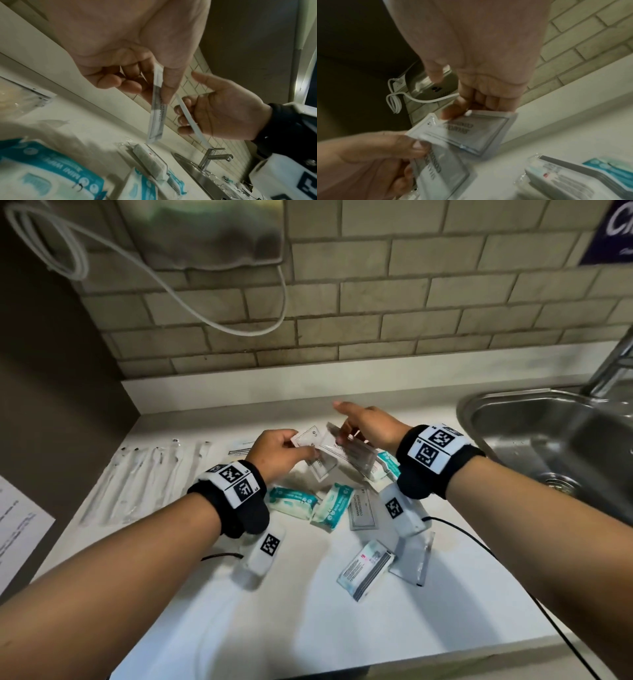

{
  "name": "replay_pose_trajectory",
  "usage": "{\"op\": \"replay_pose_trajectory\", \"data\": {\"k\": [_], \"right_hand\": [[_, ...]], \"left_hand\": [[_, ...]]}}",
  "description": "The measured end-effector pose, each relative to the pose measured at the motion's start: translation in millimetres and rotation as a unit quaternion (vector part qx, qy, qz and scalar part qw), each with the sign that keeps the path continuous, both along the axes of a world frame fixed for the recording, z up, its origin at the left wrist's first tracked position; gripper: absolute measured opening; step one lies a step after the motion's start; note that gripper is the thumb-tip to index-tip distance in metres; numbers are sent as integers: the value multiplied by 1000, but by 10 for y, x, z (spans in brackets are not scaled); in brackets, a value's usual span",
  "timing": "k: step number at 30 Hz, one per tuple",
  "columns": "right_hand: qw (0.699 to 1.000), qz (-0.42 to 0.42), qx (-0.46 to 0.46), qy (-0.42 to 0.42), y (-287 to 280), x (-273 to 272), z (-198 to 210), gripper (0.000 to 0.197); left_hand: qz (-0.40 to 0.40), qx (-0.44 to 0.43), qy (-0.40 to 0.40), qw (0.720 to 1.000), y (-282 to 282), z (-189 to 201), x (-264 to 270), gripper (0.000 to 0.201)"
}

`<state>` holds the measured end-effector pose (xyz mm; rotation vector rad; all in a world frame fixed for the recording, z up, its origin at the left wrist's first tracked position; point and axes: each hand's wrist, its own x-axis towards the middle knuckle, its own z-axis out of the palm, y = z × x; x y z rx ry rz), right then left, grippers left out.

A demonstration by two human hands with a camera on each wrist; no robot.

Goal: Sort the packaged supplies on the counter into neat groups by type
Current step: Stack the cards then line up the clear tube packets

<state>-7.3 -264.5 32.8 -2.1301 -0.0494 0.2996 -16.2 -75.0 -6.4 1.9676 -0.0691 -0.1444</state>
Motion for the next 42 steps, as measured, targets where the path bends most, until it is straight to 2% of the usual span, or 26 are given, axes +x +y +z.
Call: {"op": "replay_pose_trajectory", "data": {"k": [3,7,12,17,24,29,32,35,37,39,42], "right_hand": [[999,-20,25,27,-106,86,-78,29],[998,-22,44,33,-168,114,-133,11],[996,15,74,42,-132,130,-152,21],[994,1,105,38,-64,140,-182,36],[998,25,55,33,95,179,-291,18],[996,34,59,57,116,136,-323,18],[996,46,9,79,11,102,-311,20],[994,50,-60,77,-147,15,-335,16],[984,70,-135,90,-259,-103,-374,17],[955,104,-248,121,-352,-272,-432,26],[893,145,-401,142,-464,-551,-554,47]], "left_hand": [[10,5,51,999,31,-53,18,11],[-6,1,88,996,5,-135,19,11],[-1,-8,104,995,-7,-156,45,10],[16,-62,132,989,-29,-161,52,19],[12,-186,176,967,-98,-87,18,27],[0,-163,171,972,-167,-89,67,19],[6,-155,176,972,-169,-117,119,20],[8,-110,157,982,-159,-127,143,21],[8,-105,159,982,-151,-141,177,23],[5,-116,174,978,-157,-155,190,20],[-1,-107,154,982,-204,-144,177,24]]}}
